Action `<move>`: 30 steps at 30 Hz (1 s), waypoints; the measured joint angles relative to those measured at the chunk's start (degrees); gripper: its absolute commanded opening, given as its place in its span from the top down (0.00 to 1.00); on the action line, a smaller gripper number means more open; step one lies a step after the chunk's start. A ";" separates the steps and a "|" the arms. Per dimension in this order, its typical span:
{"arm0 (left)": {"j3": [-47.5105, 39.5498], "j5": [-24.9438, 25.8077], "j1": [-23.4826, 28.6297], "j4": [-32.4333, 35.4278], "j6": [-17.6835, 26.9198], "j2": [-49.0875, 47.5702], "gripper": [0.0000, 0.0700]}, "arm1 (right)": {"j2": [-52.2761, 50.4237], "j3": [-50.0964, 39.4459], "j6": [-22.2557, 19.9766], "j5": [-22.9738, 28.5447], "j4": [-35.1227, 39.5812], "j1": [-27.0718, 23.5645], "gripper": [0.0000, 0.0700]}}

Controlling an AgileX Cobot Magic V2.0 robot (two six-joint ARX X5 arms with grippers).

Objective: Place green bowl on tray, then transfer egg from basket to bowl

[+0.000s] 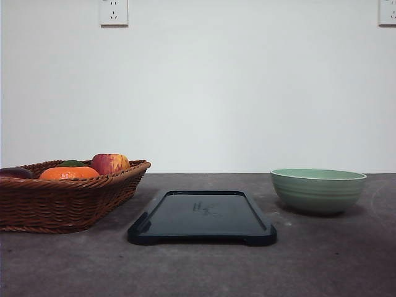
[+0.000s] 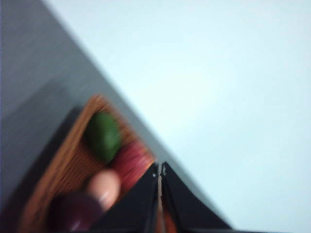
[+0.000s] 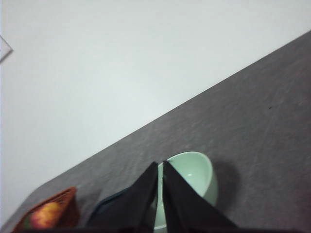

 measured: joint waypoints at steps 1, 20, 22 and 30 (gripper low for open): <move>0.05 0.21 0.00 2.12 0.49 0.00 1.00 | 0.00 0.38 0.35 -0.13 -0.07 0.00 0.99; 26.80 0.83 0.00 -16.72 28.38 14.15 1.00 | 14.64 22.49 -14.11 -4.98 -10.97 0.00 0.99; 30.20 0.83 0.00 -18.79 30.21 17.03 1.00 | 17.39 24.87 -14.96 -6.09 -11.79 0.00 0.99; 39.76 1.60 -0.02 -27.41 35.55 27.93 1.00 | 28.83 32.57 -20.54 -11.39 -15.01 0.02 0.99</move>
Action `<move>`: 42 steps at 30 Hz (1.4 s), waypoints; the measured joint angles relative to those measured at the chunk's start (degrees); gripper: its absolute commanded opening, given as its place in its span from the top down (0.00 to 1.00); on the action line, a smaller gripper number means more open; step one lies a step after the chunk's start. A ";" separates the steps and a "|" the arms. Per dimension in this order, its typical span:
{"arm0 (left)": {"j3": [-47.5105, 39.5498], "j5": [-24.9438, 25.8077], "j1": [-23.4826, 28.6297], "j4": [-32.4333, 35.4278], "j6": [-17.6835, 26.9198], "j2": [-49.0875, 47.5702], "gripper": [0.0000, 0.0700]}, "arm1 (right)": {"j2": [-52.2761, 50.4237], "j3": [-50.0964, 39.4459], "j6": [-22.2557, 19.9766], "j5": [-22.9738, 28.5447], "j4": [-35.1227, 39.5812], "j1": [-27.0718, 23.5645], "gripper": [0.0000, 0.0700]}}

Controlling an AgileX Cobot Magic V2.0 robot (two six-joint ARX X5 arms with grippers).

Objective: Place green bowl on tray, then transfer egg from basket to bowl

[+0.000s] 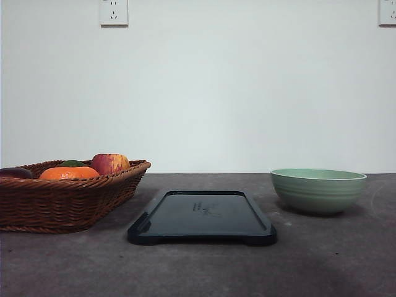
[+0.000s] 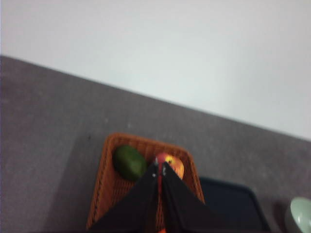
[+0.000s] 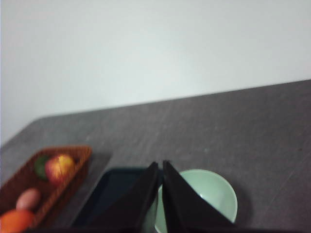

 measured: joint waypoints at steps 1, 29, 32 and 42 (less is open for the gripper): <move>0.77 0.67 0.00 -0.55 0.77 1.09 1.00 | 1.20 0.61 -0.93 -0.76 -0.50 0.00 0.99; 13.11 6.82 -6.84 -18.56 26.35 19.37 0.39 | 13.38 3.50 -22.04 -3.62 -9.69 7.17 0.65; 13.11 6.82 -6.88 -18.54 26.28 19.36 0.38 | 13.38 3.50 -22.06 -3.62 -9.88 7.17 0.63; 13.13 6.82 -7.02 -18.51 23.45 19.37 0.39 | 15.63 5.26 -15.83 2.20 -16.16 7.10 0.48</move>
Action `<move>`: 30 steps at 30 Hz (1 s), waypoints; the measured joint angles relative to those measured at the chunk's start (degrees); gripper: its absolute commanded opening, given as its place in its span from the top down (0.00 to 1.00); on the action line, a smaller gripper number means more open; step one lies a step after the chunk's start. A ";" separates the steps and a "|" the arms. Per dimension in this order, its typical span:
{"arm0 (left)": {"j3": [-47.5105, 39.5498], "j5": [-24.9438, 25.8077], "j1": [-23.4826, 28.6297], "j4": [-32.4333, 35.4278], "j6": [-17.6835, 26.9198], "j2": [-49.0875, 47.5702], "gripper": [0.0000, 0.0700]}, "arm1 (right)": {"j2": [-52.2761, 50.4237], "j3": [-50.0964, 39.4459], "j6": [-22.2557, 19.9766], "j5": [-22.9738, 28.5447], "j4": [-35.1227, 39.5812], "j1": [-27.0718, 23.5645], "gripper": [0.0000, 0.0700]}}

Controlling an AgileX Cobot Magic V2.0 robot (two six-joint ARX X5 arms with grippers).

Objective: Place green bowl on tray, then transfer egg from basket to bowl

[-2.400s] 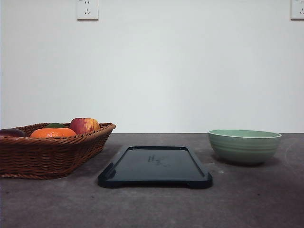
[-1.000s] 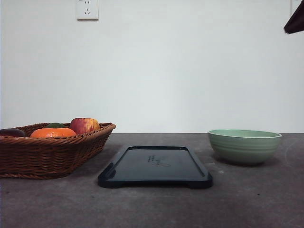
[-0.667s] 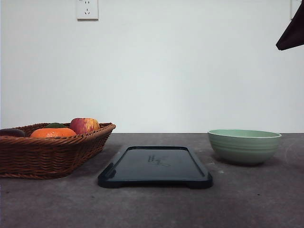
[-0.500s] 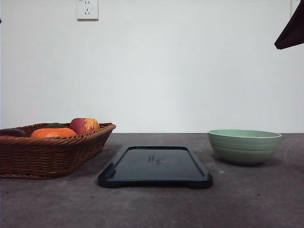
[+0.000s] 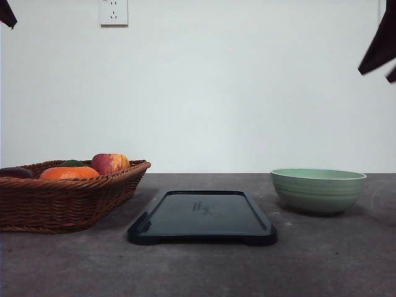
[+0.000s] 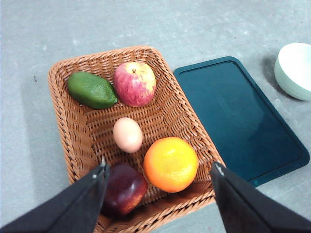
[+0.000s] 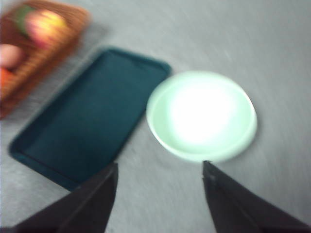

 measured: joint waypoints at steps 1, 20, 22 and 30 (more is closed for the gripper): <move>0.00 0.00 0.00 0.00 -0.43 0.00 0.39 | 1.07 0.94 1.08 0.94 -1.25 0.00 0.48; 0.00 0.00 0.00 0.16 -2.64 0.00 0.39 | 28.12 21.72 9.73 5.94 -13.23 -3.41 0.52; 0.00 0.00 0.00 0.26 -2.92 0.00 0.39 | 30.78 22.58 9.78 5.94 -12.95 -4.19 0.52; 0.04 0.00 0.00 0.44 -3.32 0.00 0.39 | 39.79 23.42 9.83 5.09 -8.72 -6.38 0.52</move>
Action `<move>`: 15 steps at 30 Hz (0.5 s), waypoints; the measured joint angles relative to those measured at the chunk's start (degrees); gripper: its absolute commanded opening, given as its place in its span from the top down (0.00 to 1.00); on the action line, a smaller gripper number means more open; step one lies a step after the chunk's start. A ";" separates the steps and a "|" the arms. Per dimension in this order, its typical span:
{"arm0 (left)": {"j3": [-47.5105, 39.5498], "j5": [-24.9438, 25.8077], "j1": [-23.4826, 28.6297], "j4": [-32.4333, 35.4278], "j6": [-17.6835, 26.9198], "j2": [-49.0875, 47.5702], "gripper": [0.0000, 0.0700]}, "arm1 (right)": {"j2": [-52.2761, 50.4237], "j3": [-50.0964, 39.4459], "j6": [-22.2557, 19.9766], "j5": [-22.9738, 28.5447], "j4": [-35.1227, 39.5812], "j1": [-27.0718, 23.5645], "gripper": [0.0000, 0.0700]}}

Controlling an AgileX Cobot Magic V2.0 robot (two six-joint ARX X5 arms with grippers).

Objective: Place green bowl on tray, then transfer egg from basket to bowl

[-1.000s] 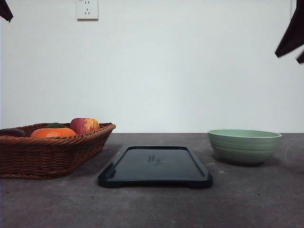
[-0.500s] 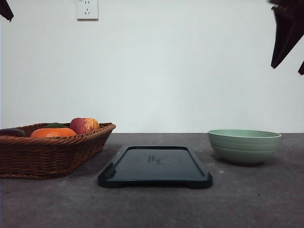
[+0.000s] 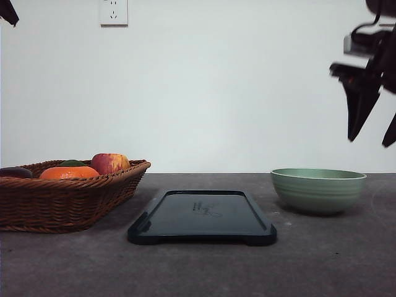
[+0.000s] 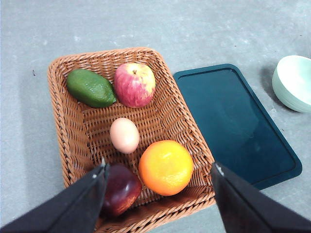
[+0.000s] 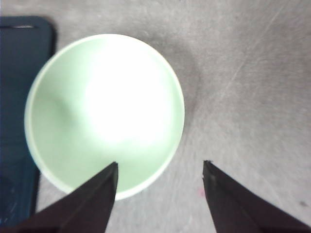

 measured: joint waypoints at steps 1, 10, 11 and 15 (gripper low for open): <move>0.00 0.00 0.00 0.00 0.01 0.00 0.39 | 0.99 0.01 0.00 -0.65 0.47 -0.17 0.52; 0.00 0.00 0.00 0.00 -0.01 0.00 0.39 | 9.34 0.10 0.02 -2.01 3.49 -0.75 0.82; 0.00 0.00 0.00 0.00 -0.01 0.00 0.39 | 9.84 0.10 0.02 -2.01 3.49 -0.75 0.87; 0.00 0.00 0.00 0.00 -0.01 0.00 0.39 | 10.30 0.12 0.08 -1.98 3.68 -0.75 0.99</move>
